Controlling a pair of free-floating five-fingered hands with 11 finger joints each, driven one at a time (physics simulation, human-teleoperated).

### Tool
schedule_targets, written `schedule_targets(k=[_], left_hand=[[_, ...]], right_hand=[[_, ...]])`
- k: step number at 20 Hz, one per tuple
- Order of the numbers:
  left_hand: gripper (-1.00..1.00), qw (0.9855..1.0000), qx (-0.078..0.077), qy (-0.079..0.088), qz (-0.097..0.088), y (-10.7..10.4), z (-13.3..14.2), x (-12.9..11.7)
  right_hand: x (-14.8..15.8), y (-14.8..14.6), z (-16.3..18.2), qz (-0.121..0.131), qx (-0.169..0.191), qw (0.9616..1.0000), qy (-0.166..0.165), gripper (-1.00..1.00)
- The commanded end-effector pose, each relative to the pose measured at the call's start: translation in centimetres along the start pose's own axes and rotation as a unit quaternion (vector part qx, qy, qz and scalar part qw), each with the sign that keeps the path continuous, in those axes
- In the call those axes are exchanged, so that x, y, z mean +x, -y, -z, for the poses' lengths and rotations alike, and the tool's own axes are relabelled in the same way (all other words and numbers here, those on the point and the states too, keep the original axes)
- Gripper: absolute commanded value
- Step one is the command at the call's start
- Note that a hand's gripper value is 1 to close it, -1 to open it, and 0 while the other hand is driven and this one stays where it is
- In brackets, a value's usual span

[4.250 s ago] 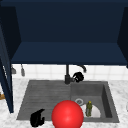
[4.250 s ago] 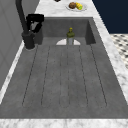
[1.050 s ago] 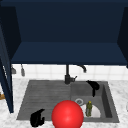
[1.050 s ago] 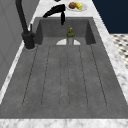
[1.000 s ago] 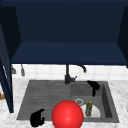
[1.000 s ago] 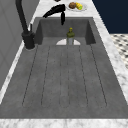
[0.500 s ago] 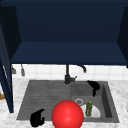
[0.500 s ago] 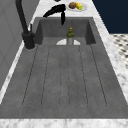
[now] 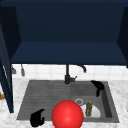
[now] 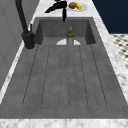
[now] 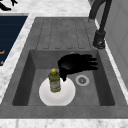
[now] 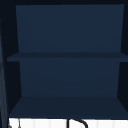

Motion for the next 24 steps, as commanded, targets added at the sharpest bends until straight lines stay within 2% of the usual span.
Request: schedule_targets(k=[1, 8, 10, 14, 19, 24], left_hand=[[0.0, 1.0, 0.0, 0.0, 0.0, 0.0, 0.0, 0.0], [0.0, 1.0, 0.0, 0.0, 0.0, 0.0, 0.0, 0.0], [0.0, 1.0, 0.0, 0.0, 0.0, 0.0, 0.0, 0.0], [0.0, 1.0, 0.0, 0.0, 0.0, 0.0, 0.0, 0.0], [0.0, 1.0, 0.0, 0.0, 0.0, 0.0, 0.0, 0.0], [0.0, 1.0, 0.0, 0.0, 0.0, 0.0, 0.0, 0.0]], right_hand=[[-1.3, 0.5, -1.2, 0.023, -0.013, 0.9996, -0.006, -1.0], [-2.5, 0.7, -5.6, 0.022, -0.011, 0.9997, 0.0, -1.0], [-2.0, 0.5, -7.1, 0.012, -0.01, 0.9999, -0.001, -1.0], [-1.9, 0.2, -10.5, 0.009, -0.018, 0.9998, -0.004, -1.0], [-2.7, 0.6, -13.9, 0.019, -0.023, 0.9995, -0.011, -1.0], [-3.5, 1.2, -15.3, 0.026, -0.027, 0.9993, -0.009, -1.0]])
